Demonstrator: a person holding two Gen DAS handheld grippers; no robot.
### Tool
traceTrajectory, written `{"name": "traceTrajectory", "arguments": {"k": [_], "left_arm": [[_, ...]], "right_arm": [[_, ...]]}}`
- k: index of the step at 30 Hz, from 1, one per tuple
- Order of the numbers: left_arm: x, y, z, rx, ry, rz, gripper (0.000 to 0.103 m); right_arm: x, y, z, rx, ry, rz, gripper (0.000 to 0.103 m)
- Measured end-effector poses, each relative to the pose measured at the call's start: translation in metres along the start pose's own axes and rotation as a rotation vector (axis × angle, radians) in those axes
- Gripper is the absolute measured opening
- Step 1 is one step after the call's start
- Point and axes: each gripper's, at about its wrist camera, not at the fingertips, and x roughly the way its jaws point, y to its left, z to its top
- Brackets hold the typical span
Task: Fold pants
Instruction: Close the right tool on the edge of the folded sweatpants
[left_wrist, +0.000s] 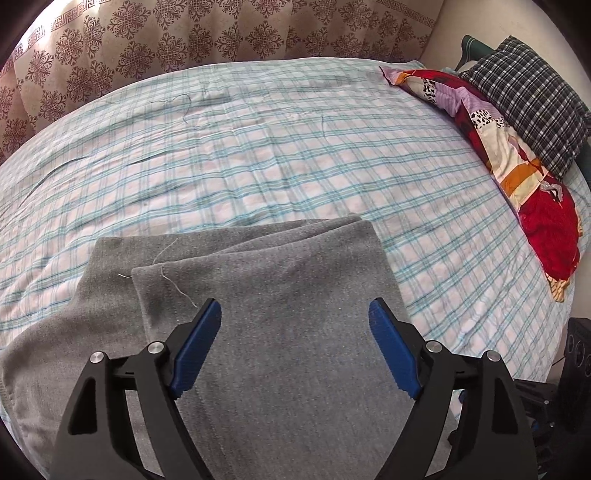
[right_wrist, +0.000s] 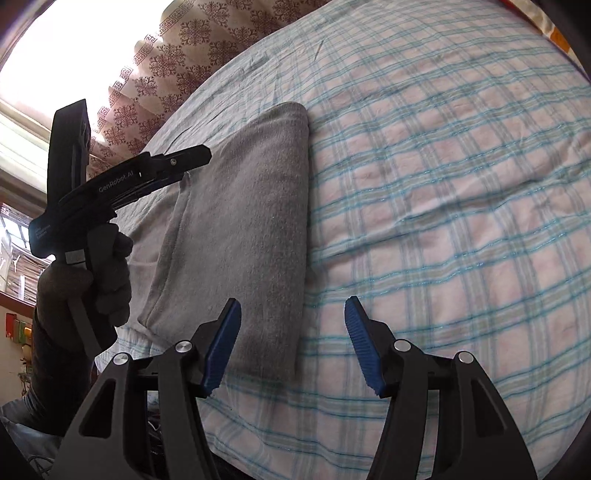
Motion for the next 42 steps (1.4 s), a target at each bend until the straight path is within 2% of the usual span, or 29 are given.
{"name": "traceTrajectory", "arguments": {"k": [5, 9, 13, 18, 21, 23, 29, 33, 38, 42], "left_arm": [[0.012, -0.017, 0.005, 0.003, 0.05, -0.044, 0.083], [0.024, -0.031, 0.01, 0.006, 0.086, -0.07, 0.083], [0.034, -0.042, 0.015, 0.004, 0.111, -0.088, 0.083], [0.046, -0.054, 0.017, 0.023, 0.152, -0.084, 0.083], [0.049, -0.063, 0.016, 0.051, 0.169, -0.101, 0.086], [0.05, -0.07, 0.015, 0.083, 0.176, -0.082, 0.089], [0.056, -0.077, 0.013, 0.144, 0.246, -0.017, 0.09], [0.059, -0.078, 0.011, 0.186, 0.302, -0.003, 0.09], [0.063, -0.074, 0.012, 0.202, 0.334, 0.015, 0.09], [0.064, -0.071, 0.011, 0.198, 0.345, 0.013, 0.09]], "right_arm": [[0.006, -0.003, -0.001, 0.043, 0.012, 0.027, 0.06], [0.015, 0.004, 0.0, 0.038, 0.039, 0.081, 0.06], [0.023, 0.017, -0.003, 0.001, 0.061, 0.074, 0.049], [0.016, 0.022, -0.004, 0.003, 0.029, 0.083, 0.038], [0.007, 0.035, -0.005, -0.048, -0.011, 0.061, 0.035], [0.002, 0.049, -0.008, -0.101, -0.04, 0.033, 0.034], [-0.006, 0.09, -0.017, -0.237, -0.107, -0.016, 0.034], [-0.004, 0.109, -0.022, -0.3, -0.122, -0.044, 0.034], [-0.007, 0.121, -0.027, -0.315, -0.126, -0.05, 0.034], [-0.011, 0.138, -0.031, -0.378, -0.145, -0.067, 0.034]]}}
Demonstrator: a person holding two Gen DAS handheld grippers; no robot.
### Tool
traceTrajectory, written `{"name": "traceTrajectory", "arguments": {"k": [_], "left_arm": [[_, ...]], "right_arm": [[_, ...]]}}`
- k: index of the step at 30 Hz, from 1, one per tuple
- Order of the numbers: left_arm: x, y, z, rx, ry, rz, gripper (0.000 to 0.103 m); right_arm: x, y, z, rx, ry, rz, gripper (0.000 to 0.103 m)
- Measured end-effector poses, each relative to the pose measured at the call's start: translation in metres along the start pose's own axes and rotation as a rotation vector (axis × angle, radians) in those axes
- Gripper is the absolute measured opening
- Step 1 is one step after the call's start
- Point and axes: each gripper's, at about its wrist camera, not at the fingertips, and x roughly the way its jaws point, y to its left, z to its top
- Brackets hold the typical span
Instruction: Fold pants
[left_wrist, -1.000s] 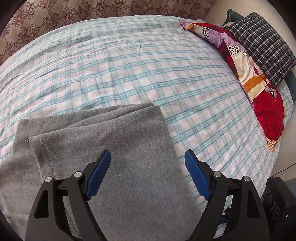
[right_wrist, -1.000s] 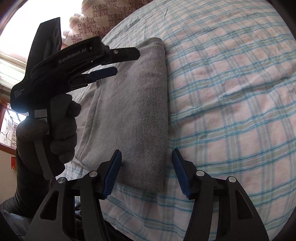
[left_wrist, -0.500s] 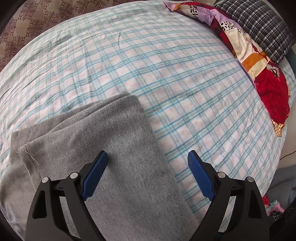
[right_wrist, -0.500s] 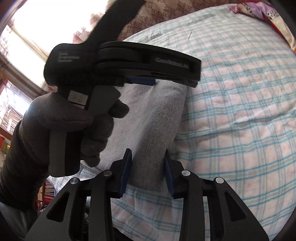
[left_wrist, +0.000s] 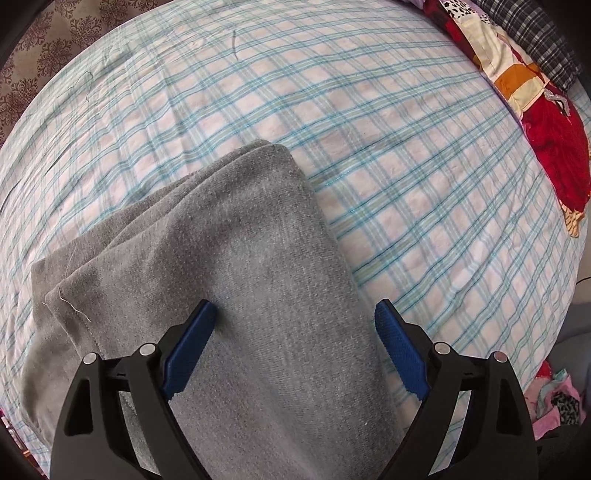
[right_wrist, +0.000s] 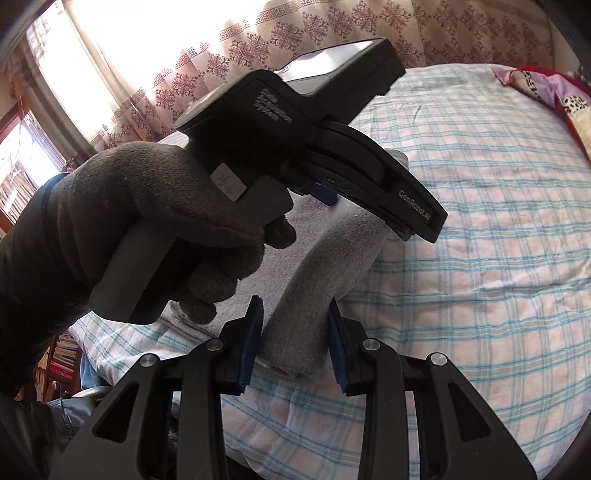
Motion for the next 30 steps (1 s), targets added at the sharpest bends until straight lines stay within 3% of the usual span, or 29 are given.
{"name": "traceTrajectory", "arguments": {"k": [4, 6, 9, 12, 24, 27, 30], "left_arm": [[-0.004, 0.005, -0.002, 0.019, -0.003, 0.02, 0.086], [-0.005, 0.013, -0.003, 0.017, 0.007, 0.003, 0.061], [-0.013, 0.025, -0.005, -0.003, -0.011, -0.047, 0.043], [-0.023, 0.038, -0.01, -0.026, -0.04, -0.091, 0.033], [-0.085, 0.105, -0.059, -0.208, -0.227, -0.327, 0.024], [-0.097, 0.124, -0.078, -0.254, -0.276, -0.367, 0.023], [-0.104, 0.145, -0.096, -0.31, -0.311, -0.402, 0.023]], "right_arm": [[-0.001, 0.021, 0.005, -0.04, -0.009, -0.013, 0.034], [0.0, 0.025, 0.006, -0.035, -0.01, -0.002, 0.034], [-0.002, 0.03, 0.008, -0.038, -0.018, 0.004, 0.034], [-0.001, 0.029, 0.012, -0.031, -0.024, 0.015, 0.033], [-0.014, 0.036, 0.024, -0.027, -0.049, 0.108, 0.03], [-0.016, 0.038, 0.032, -0.001, -0.044, 0.165, 0.033], [-0.023, 0.041, 0.039, 0.001, -0.069, 0.192, 0.043]]}}
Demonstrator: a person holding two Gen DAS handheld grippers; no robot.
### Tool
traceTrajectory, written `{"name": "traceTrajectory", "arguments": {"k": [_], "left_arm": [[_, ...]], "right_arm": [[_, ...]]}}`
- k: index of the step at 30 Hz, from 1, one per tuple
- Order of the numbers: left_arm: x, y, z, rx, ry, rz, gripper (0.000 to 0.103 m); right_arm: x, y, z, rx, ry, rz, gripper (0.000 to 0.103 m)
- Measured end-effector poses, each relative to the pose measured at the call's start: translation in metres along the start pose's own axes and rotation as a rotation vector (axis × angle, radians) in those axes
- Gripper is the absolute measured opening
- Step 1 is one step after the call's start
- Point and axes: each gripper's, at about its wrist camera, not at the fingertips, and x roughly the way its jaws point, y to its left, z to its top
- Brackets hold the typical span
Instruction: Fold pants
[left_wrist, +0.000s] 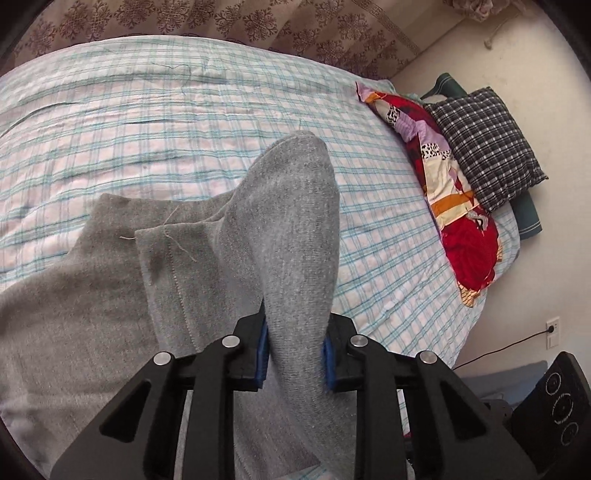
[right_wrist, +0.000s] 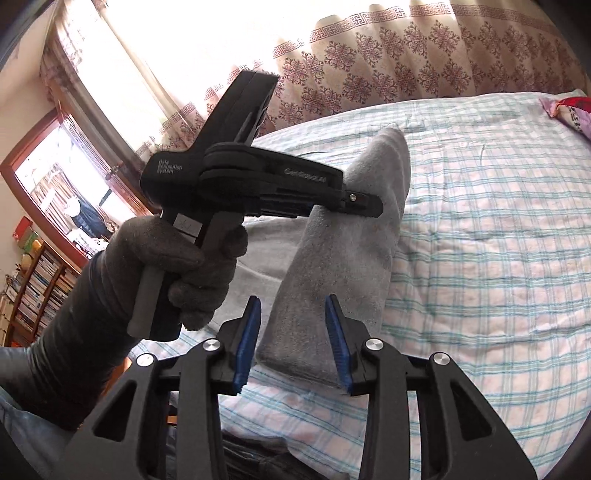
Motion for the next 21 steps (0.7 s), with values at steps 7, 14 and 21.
{"name": "traceTrajectory", "arguments": {"k": [7, 14, 21], "left_arm": [[-0.046, 0.05, -0.026, -0.096, -0.085, -0.056, 0.021], [-0.093, 0.099, -0.046, -0.161, -0.165, -0.06, 0.021], [-0.138, 0.164, -0.065, -0.244, -0.22, -0.005, 0.02]], "right_arm": [[-0.002, -0.001, 0.008, 0.016, -0.019, -0.059, 0.046], [0.025, -0.001, 0.005, 0.035, 0.039, -0.106, 0.046], [0.056, 0.017, -0.002, 0.006, 0.112, -0.1, 0.046]]}}
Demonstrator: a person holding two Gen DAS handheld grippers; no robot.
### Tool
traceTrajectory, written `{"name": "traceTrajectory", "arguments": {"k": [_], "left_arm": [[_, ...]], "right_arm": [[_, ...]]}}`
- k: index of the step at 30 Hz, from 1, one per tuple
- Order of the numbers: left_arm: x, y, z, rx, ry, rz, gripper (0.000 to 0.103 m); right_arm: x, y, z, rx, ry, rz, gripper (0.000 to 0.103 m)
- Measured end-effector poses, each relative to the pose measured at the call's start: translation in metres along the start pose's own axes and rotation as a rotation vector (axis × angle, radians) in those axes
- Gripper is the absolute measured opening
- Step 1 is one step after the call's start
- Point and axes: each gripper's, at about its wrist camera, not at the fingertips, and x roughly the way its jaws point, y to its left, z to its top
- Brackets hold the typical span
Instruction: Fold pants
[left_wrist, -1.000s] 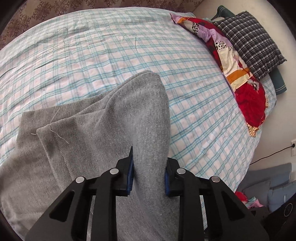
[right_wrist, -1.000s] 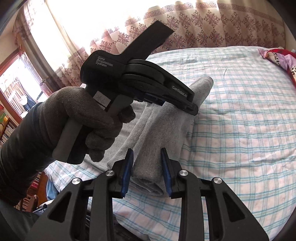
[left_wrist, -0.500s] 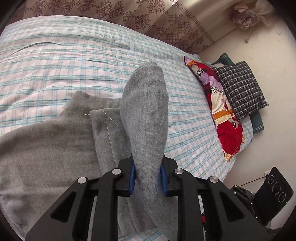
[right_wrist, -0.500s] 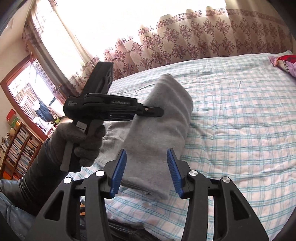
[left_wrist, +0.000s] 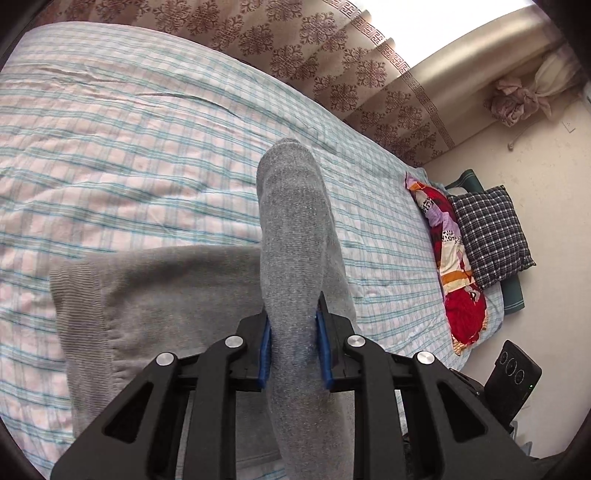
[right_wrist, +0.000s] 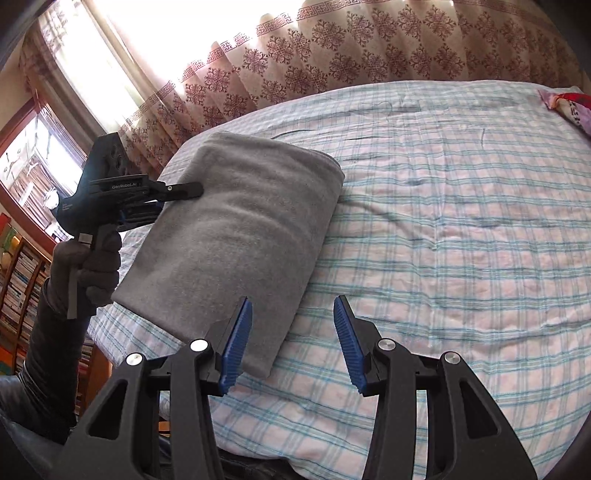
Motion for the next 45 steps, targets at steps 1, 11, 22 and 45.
{"name": "traceTrajectory", "arguments": {"k": [1, 11, 22, 45], "left_arm": [[-0.006, 0.011, 0.0, -0.011, -0.006, 0.011, 0.02], [-0.028, 0.095, -0.007, -0.124, -0.011, 0.09, 0.02], [-0.03, 0.111, 0.003, -0.136, -0.039, 0.101, 0.019], [-0.052, 0.052, -0.036, 0.065, -0.137, 0.409, 0.055]], "right_arm": [[0.003, 0.004, 0.0, -0.005, 0.009, 0.001, 0.046], [0.039, 0.03, 0.002, -0.06, 0.091, -0.003, 0.046], [0.075, 0.073, 0.007, -0.191, 0.143, 0.044, 0.046], [0.111, 0.063, 0.051, -0.16, 0.101, 0.023, 0.05]]}}
